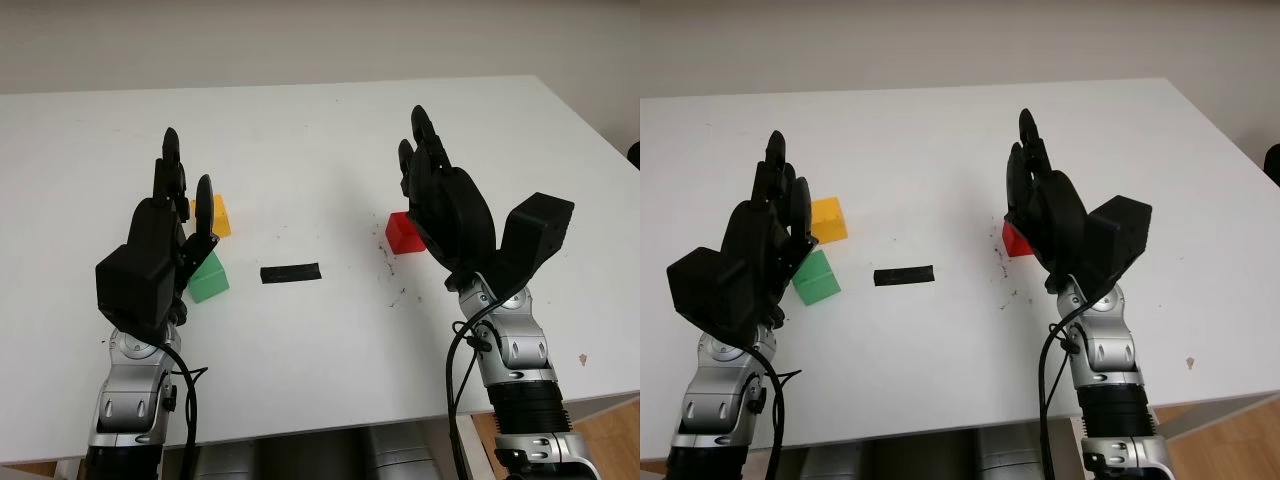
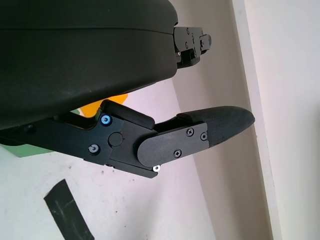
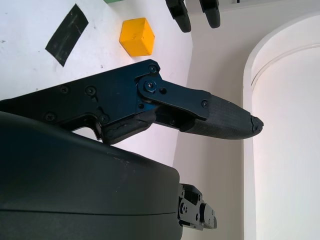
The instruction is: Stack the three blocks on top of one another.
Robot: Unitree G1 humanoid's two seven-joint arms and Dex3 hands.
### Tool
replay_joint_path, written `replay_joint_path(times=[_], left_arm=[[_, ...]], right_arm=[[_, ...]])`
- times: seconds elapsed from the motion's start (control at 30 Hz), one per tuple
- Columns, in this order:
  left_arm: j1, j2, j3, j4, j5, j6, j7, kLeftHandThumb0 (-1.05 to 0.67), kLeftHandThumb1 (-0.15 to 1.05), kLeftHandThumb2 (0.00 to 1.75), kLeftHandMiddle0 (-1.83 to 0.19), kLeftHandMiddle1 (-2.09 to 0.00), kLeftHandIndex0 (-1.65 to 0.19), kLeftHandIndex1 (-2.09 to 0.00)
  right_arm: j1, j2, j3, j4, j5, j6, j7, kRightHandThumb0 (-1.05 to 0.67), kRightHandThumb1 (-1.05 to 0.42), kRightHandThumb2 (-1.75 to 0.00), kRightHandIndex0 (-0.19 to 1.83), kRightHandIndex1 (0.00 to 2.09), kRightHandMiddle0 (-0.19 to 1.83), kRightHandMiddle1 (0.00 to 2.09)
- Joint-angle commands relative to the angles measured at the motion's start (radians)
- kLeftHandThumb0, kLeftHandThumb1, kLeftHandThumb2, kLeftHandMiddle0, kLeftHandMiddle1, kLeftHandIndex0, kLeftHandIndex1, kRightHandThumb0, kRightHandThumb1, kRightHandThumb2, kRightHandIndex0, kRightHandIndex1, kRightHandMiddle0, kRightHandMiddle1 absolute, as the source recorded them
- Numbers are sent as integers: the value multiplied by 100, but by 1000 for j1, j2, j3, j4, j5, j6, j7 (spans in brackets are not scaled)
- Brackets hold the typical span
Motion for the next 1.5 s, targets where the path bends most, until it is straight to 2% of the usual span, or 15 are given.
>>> replay_joint_path(times=[0.0, 0.27, 0.37, 0.4, 0.43, 0.5, 0.57, 0.67, 0.8, 0.93, 1.17, 1.47], left_arm=[[6, -3, -1, -22, 3, -6, 1, -73, 105, 68, 12, -5, 9, -6], [-19, -12, -6, 12, -3, 0, 4, -73, 105, 68, 12, -5, 10, -5], [-19, -8, -10, 21, 14, -21, 16, -74, 105, 68, 12, -6, 9, -6], [-19, -7, -9, 22, 15, -25, 17, -74, 105, 68, 11, -6, 9, -6], [-19, -5, -8, 21, 17, -25, 17, -74, 105, 68, 11, -6, 9, -6], [-17, -3, -4, 16, 16, -24, 16, -74, 105, 68, 11, -6, 9, -6], [-19, -5, 2, 10, 13, -12, 21, -75, 105, 67, 10, -6, 8, -7], [-20, -6, 3, 8, 12, -5, 23, -75, 105, 66, 9, -6, 7, -7], [-17, 9, 0, 5, 22, -17, 14, -74, 105, 69, 9, -6, 8, -6], [-18, 10, 5, 6, 12, -18, 7, -73, 105, 68, 9, -6, 7, -6], [-31, 19, 4, 15, 5, -20, -13, -71, 105, 69, 12, -4, 9, -5], [-36, 29, 8, 7, 2, -5, -23, -71, 105, 69, 13, -5, 10, -5]], right_arm=[[2, -7, 1, -15, -6, -14, 1, -77, -105, -76, -19, 0, -19, 0], [-30, -8, -16, 35, 5, -8, 8, -74, -105, -72, -19, 0, -19, 0], [-57, -27, -39, 54, 26, -7, 21, -71, -105, -49, -17, 2, -16, 2], [-67, -41, -41, 52, 17, 6, 15, -71, -105, -46, -16, 2, -15, 3], [-81, -60, -43, 55, 4, 12, 12, -73, -105, -33, -8, 6, -7, 6], [-113, -105, -38, 68, -54, -2, -15, -73, -103, -17, 7, 13, 6, 12], [-167, -181, -22, 144, -115, -96, 21, -61, -95, -8, 19, 18, 16, 18], [-195, -207, -17, 202, -138, -161, 46, -56, -93, -5, 22, 20, 19, 21], [-313, -405, 101, 315, -415, -254, 28, -52, -82, -2, 28, 21, 26, 25], [-362, -508, 198, 346, -605, -304, 18, -62, -82, -5, 27, 17, 28, 22], [-413, -570, 288, 415, -711, -381, 64, -61, -81, -5, 28, 12, 30, 14], [-434, -597, 387, 460, -842, -433, 66, -59, -79, -5, 26, 9, 31, 9]])
